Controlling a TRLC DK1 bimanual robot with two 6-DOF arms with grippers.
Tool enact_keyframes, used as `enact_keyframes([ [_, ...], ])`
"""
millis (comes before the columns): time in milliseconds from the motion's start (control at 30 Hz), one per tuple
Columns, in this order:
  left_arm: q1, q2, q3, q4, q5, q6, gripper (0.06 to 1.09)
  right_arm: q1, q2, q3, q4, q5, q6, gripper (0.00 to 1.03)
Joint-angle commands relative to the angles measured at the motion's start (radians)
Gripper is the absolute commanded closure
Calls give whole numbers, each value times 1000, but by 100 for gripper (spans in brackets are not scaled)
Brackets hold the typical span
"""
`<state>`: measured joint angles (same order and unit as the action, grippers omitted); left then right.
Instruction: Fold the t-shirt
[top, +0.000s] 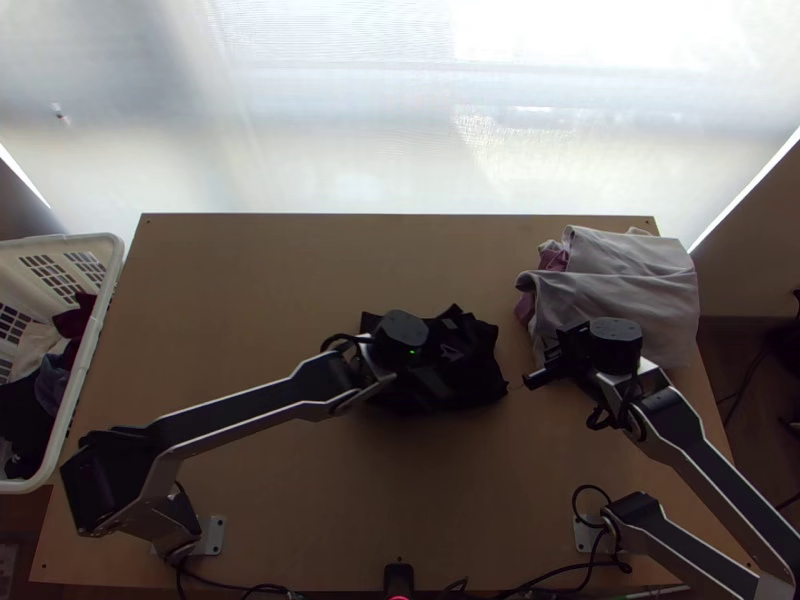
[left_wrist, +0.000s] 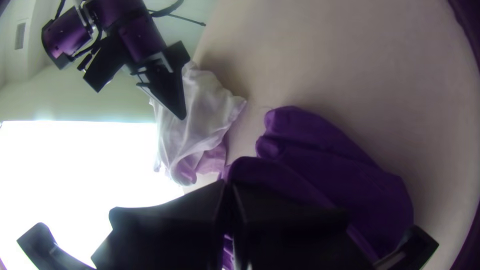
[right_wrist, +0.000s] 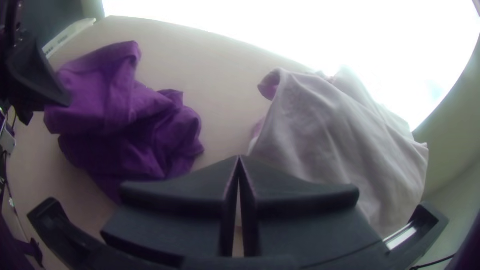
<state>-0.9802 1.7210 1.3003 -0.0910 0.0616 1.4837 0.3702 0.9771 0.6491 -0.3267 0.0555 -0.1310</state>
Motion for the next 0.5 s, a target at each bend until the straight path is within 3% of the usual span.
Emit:
enact_keyframes([
  [0, -95, 123, 111, 14, -25, -26, 105, -65, -28, -11, -17, -9, -13, 100],
  [100, -117, 192, 111, 79, -66, -8, 102, -88, -29, -11, -17, -13, -19, 100],
  [133, -118, 218, 111, 120, -95, -3, 85, -96, -32, -11, -18, -16, -19, 100],
  [200, -120, 247, 106, 169, -118, -7, 23, -105, -43, -11, -26, -17, -21, 100],
  [233, -120, 258, 102, 174, -121, -2, 9, -113, -49, -9, -32, -19, -22, 100],
  [367, -109, 261, 93, 186, -121, -11, 10, -148, -75, -11, -54, -36, -44, 100],
  [467, -109, 221, 128, 188, -97, -120, 10, -172, -78, -11, -60, -48, -64, 100],
])
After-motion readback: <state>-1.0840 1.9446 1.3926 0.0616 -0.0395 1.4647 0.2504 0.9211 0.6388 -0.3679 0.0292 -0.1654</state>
